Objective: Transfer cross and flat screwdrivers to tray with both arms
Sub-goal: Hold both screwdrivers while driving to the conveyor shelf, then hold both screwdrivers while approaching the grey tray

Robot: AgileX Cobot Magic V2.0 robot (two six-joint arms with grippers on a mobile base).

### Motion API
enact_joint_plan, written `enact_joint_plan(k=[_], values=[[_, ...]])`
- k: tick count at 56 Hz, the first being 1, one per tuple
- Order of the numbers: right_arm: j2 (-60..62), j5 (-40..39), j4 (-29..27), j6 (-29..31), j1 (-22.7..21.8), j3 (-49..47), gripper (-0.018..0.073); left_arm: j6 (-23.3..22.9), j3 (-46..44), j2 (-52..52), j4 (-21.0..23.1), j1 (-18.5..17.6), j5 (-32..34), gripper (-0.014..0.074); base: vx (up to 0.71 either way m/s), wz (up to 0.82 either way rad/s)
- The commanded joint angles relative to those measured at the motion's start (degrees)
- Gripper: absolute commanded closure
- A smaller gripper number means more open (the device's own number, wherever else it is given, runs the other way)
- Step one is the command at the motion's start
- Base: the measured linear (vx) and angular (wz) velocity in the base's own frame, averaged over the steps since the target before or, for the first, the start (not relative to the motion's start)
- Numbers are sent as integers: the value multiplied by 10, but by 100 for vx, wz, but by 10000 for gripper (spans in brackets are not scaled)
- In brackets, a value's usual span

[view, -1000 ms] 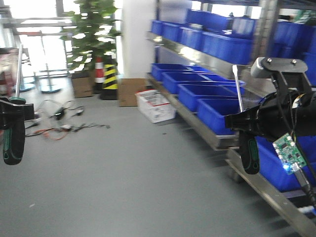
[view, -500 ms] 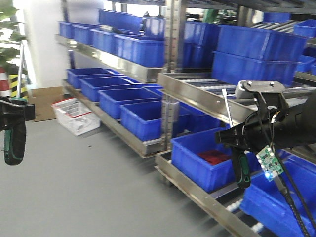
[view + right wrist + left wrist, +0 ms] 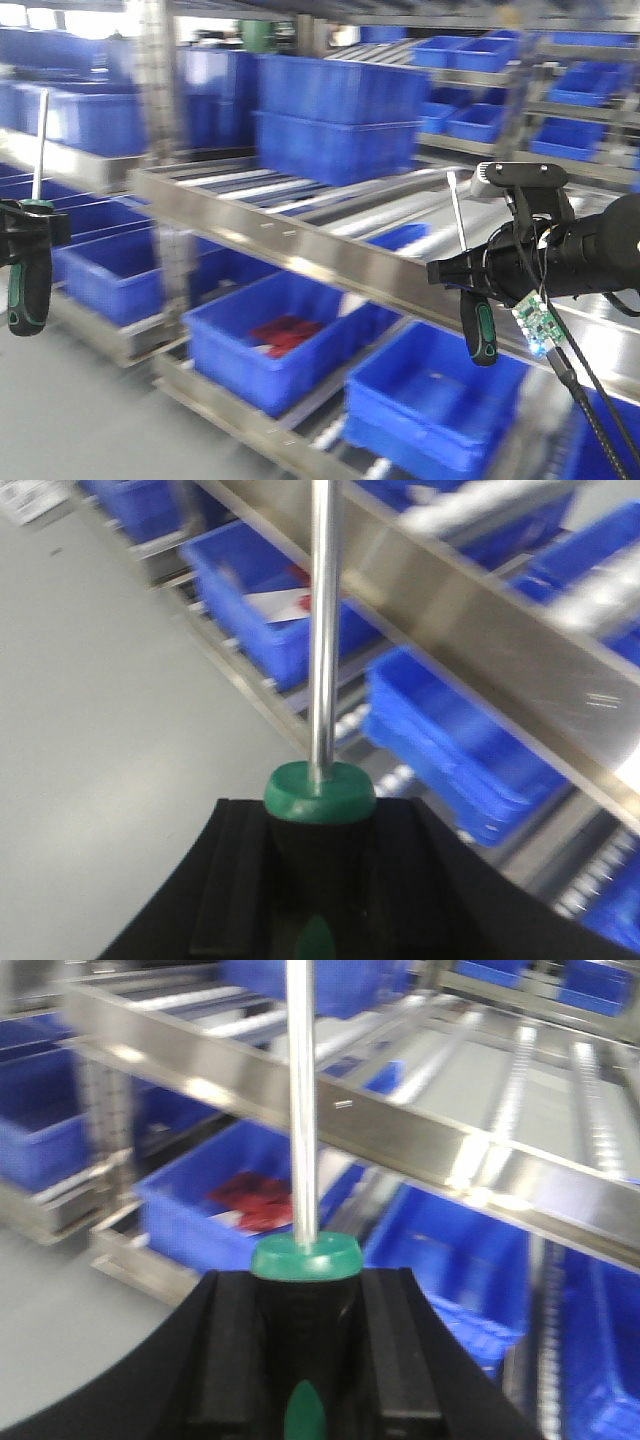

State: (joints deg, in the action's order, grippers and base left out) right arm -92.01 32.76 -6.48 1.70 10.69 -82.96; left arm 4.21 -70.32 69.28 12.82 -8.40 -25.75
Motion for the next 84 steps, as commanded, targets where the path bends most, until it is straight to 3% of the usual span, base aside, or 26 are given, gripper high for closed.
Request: enact_joint_plan(k=[1,48,84], values=[[27,-58,-22,3,-1,-18,568,-1,-17,-15,9,-3,53,603,20,-67],[83,-142,-17,13,-1,-18,568,-1,-17,-15,9,-3,53,603,15,-57],[83,-155,-17,13,-1,-18,568,-1,-17,-15,9,-3,53,603,5,-20]])
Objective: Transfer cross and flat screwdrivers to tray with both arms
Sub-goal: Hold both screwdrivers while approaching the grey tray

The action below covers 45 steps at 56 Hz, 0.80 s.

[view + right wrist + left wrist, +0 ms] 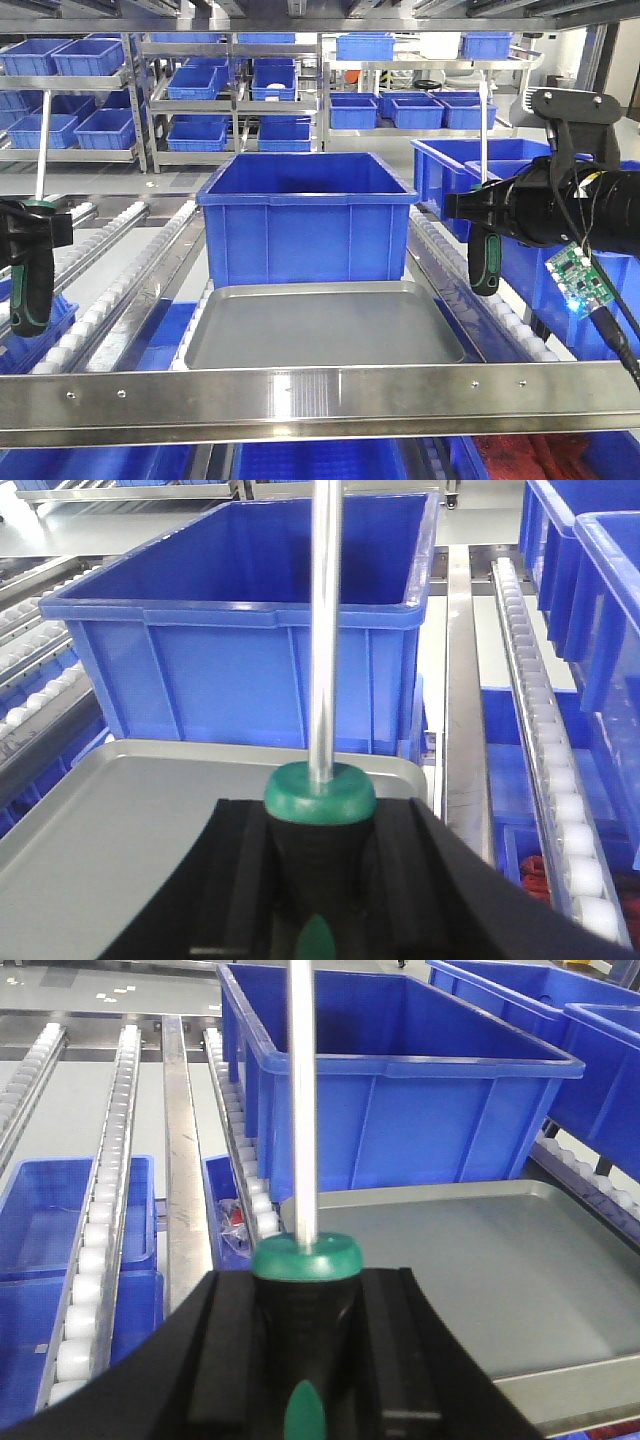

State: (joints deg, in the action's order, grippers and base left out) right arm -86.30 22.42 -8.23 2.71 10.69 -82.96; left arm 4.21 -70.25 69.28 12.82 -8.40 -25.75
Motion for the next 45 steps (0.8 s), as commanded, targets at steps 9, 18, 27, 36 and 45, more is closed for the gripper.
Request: enact_joint_plan(k=[9,18,27,36,45], values=[[26,-53,0,3,-1,-18,568,-1,-17,-15,9,-3,53,603,1,-3],[26,-52,0,3,-1,-18,568,-1,-17,-15,9,-3,53,603,1,-4],[26,-52,0,3,-1,-18,568,-1,-17,-15,9,-3,53,603,1,-3],[26,-52,0,3,-1,-18,568,-1,-17,-15,9,-3,53,603,2,-5],[26,-52,0,3,-1,-18,568,-1,-17,-15,9,-3,53,603,4,-8]])
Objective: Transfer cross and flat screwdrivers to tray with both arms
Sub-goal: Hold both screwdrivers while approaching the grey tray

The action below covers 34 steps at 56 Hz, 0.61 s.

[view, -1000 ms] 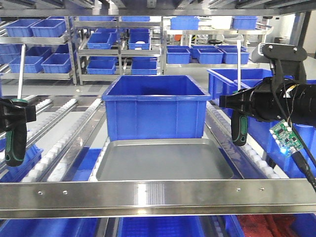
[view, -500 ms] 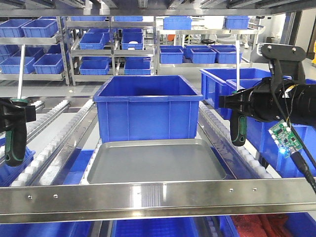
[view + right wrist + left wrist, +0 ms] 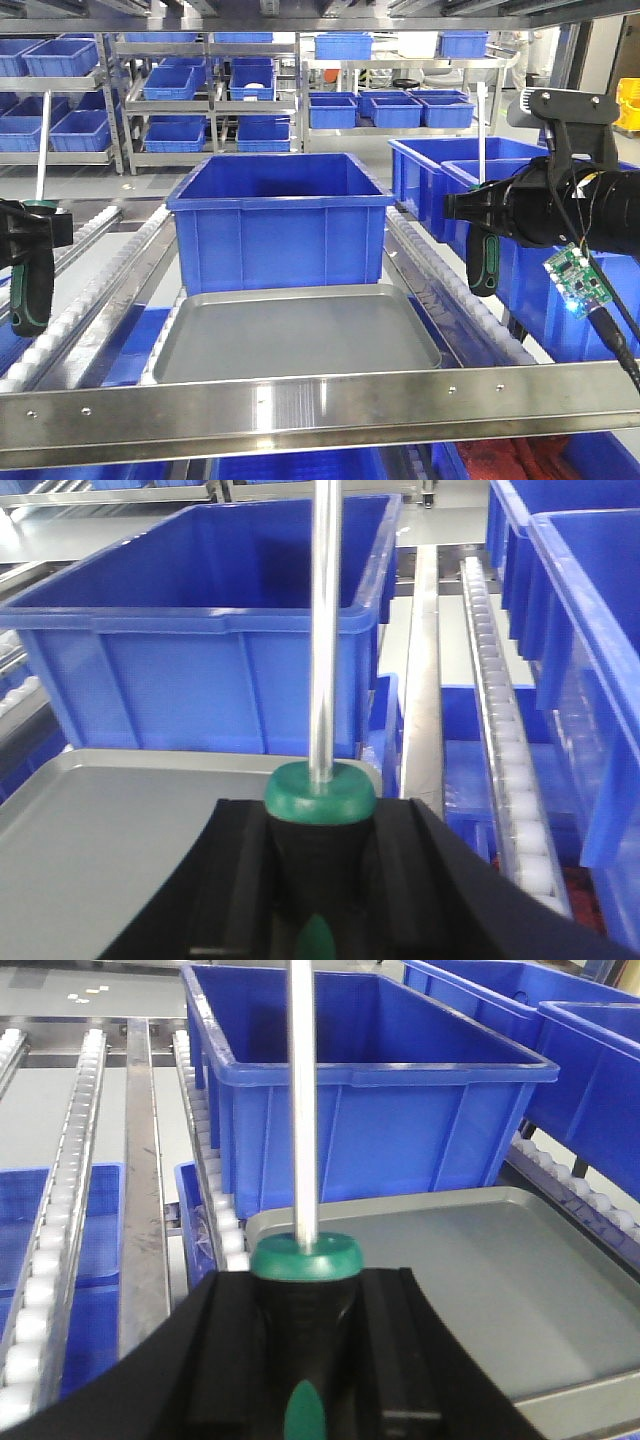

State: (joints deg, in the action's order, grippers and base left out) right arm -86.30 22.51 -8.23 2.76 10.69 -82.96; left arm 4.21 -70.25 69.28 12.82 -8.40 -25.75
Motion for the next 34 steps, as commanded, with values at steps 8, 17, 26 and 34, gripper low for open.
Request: enact_joint_plan(k=[8,17,26,34], values=[[26,-53,0,3,-1,-18,568,-1,-17,-15,9,-3,53,603,5,-6],[26,-53,0,3,-1,-18,568,-1,-17,-15,9,-3,53,603,5,-3],[26,-53,0,3,-1,-18,568,-1,-17,-15,9,-3,53,603,6,0],[26,-53,0,3,-1,-18,568,-1,-17,-15,9,-3,53,603,8,-1]])
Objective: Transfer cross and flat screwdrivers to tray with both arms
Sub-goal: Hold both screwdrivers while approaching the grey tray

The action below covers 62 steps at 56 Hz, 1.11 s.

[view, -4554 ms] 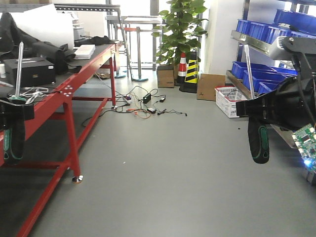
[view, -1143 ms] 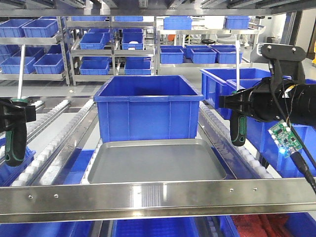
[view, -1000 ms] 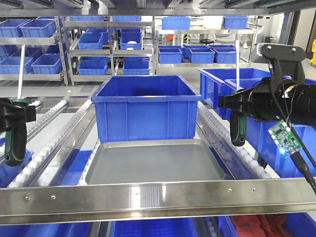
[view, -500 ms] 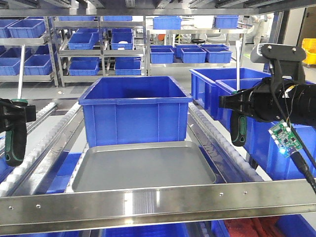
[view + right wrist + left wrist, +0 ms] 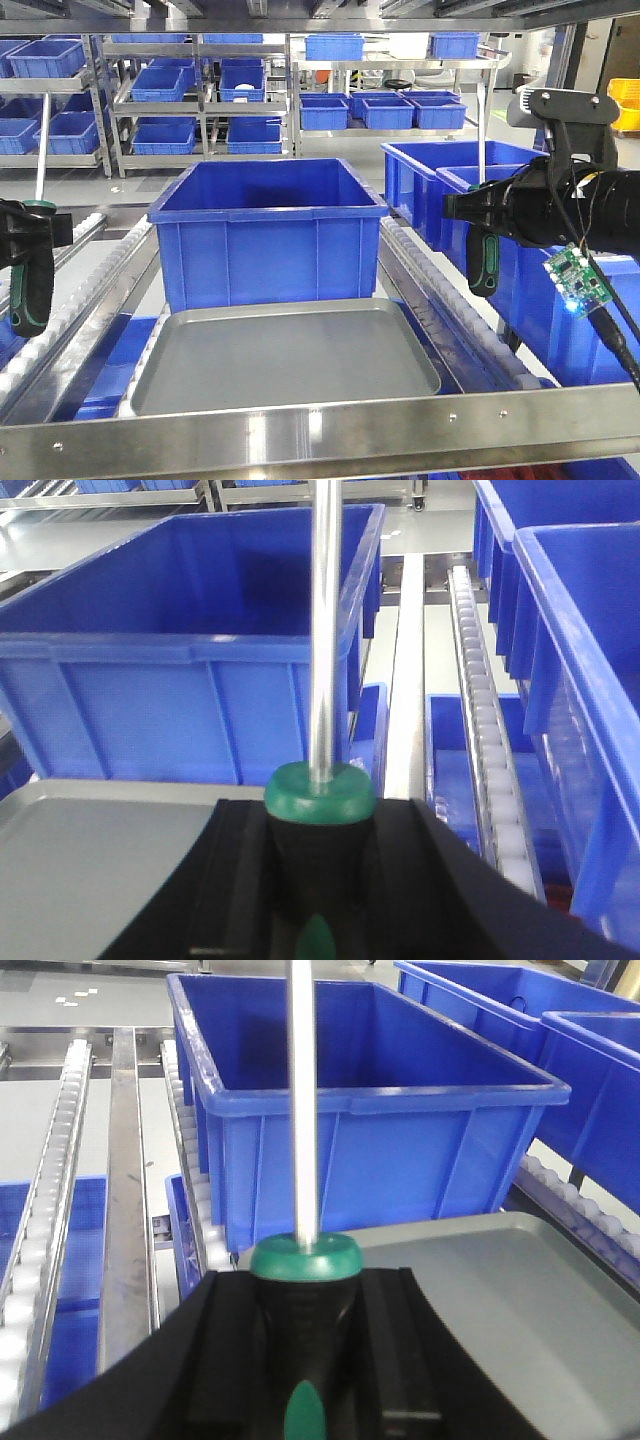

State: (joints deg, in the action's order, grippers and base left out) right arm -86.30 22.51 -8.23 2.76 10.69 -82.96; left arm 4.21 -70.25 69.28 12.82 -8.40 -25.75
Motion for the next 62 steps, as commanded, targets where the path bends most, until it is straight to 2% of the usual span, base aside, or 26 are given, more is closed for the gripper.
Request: enact_joint_plan(k=[1,62], values=[[26,-53,0,3,-1,-18,568,-1,-17,-15,9,-3,53,603,9,-1],[26,-53,0,3,-1,-18,568,-1,-17,-15,9,-3,53,603,10,5]])
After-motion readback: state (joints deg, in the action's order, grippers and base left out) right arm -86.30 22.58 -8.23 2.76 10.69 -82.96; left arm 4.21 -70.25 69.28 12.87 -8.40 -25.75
